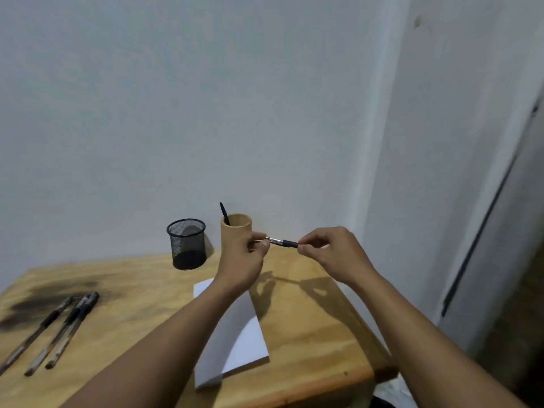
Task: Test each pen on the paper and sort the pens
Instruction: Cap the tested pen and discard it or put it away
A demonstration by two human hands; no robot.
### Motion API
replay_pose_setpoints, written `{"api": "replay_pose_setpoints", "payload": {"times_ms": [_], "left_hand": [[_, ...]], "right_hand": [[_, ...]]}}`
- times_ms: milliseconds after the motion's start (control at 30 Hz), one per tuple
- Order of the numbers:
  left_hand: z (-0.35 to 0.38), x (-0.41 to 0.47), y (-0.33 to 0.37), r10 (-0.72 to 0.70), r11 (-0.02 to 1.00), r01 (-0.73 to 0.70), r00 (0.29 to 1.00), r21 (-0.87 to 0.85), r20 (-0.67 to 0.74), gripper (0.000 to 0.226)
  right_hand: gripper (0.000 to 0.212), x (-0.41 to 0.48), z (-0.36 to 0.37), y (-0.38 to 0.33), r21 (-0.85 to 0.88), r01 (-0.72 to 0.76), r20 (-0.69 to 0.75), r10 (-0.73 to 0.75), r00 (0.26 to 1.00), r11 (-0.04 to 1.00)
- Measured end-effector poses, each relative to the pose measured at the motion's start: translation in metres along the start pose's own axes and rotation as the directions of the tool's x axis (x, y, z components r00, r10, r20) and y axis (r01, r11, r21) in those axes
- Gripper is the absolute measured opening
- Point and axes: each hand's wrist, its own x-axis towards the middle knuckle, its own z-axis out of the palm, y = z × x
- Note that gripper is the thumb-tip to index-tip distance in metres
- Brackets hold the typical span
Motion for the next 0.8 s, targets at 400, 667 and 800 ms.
{"api": "replay_pose_setpoints", "payload": {"times_ms": [400, 667, 800], "left_hand": [[0.139, -0.019, -0.019, 0.020, 0.711, -0.382, 0.850, 0.590, 0.527, 0.046], [0.148, -0.024, -0.030, 0.056, 0.637, -0.447, 0.839, 0.628, 0.541, 0.072], [0.147, -0.028, -0.023, 0.043, 0.639, -0.434, 0.844, 0.635, 0.534, 0.075]], "right_hand": [[0.002, -0.058, -0.052, 0.131, -0.028, -0.257, -0.218, 0.245, 0.945, 0.966], [0.004, -0.107, -0.022, 0.235, 0.011, -0.414, -0.272, 0.402, 0.875, 0.910], [0.008, -0.134, 0.007, 0.288, -0.022, -0.490, -0.306, 0.461, 0.833, 0.871]]}}
